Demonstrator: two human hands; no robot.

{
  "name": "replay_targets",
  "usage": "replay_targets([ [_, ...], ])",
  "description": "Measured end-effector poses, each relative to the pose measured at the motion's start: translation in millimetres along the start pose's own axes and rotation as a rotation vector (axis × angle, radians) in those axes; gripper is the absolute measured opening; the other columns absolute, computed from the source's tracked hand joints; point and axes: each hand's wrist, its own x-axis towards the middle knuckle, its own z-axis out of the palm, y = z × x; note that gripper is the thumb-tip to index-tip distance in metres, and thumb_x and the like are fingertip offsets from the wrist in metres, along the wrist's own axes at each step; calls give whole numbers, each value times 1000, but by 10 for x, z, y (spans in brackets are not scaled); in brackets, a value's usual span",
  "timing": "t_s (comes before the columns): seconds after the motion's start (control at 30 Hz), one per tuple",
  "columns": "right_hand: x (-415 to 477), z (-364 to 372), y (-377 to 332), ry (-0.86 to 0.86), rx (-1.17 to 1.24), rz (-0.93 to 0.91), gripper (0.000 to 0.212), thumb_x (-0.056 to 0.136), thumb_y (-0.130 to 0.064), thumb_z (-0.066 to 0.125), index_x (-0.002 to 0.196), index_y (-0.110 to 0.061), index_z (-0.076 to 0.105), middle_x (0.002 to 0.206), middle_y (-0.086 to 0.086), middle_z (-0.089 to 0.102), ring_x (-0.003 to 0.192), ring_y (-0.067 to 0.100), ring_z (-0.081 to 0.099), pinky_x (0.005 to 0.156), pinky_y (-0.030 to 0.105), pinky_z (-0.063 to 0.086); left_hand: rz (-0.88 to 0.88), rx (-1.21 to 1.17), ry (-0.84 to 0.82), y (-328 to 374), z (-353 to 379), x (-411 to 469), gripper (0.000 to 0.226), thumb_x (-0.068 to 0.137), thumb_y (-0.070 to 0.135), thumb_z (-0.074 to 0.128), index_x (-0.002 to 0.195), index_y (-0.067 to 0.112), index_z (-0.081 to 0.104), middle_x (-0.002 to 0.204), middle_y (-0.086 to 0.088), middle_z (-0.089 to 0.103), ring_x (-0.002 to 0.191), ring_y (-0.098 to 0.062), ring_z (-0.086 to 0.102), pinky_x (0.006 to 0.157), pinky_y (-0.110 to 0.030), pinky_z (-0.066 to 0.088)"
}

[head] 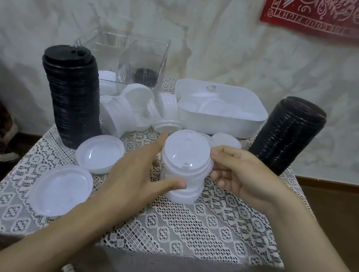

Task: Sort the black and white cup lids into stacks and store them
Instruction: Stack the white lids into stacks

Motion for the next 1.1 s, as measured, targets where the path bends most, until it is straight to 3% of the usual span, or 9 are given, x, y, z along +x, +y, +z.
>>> replay_targets([
  [0.1,9,48,35,12,29,21,23,103,-19,60,121,-6,67,75,4,64,59,7,61,50,17,51,20,-94,35,43,36,10,77,71,75,66,138,69,29,119,62,41,113,30,42,87,2,33],
  [0.23,-49,48,60,24,-73,6,21,104,-22,59,122,-20,70,80,2,67,60,12,62,49,20,50,-9,-144,20,-25,108,22,82,71,80,68,144,54,42,127,47,53,116,21,48,89,-9,42],
  [0.33,-77,69,85,73,-286,-72,21,106,-25,56,117,-24,74,93,2,69,61,12,58,46,21,44,-22,-97,-25,-93,112,8,92,71,81,65,152,53,32,130,46,49,123,15,48,99,-27,48],
  [0.5,-44,79,114,211,-557,-121,35,106,-48,50,110,-25,77,108,12,76,69,19,63,69,43,56,9,4,-105,-129,147,14,93,80,81,57,158,52,17,147,31,44,134,-2,47,98,-27,42],
  [0.6,-40,91,123,191,-584,-149,27,107,-24,51,127,-23,69,113,9,74,75,16,65,70,32,57,16,11,-92,-91,142,15,81,84,72,63,146,64,11,142,29,45,130,3,45,90,-19,36],
  [0.7,-42,102,123,169,-592,-169,38,106,-12,48,140,-26,59,116,-9,70,86,16,70,80,25,59,2,30,-121,-53,116,26,82,79,74,59,136,65,1,135,29,42,126,5,41,86,-18,32],
  [0.8,-32,87,144,117,-659,-217,39,103,-31,59,142,-33,58,126,-16,66,109,7,67,96,33,57,-11,28,-169,-72,112,38,100,79,70,68,150,53,1,139,28,43,132,-1,44,92,-21,34],
  [0.93,-71,97,144,14,-814,-184,87,69,-62,82,147,-38,52,132,-22,63,116,-3,61,103,32,53,-48,102,-223,-136,126,39,117,77,75,70,165,33,6,153,7,51,136,-13,46,103,-33,42],
  [1.1,-54,73,153,-25,-843,-162,104,58,-67,83,152,-42,45,138,-25,59,123,-3,57,109,36,49,-78,178,-317,-147,107,68,119,71,84,62,163,38,1,150,1,51,133,-14,42,94,-28,35],
])
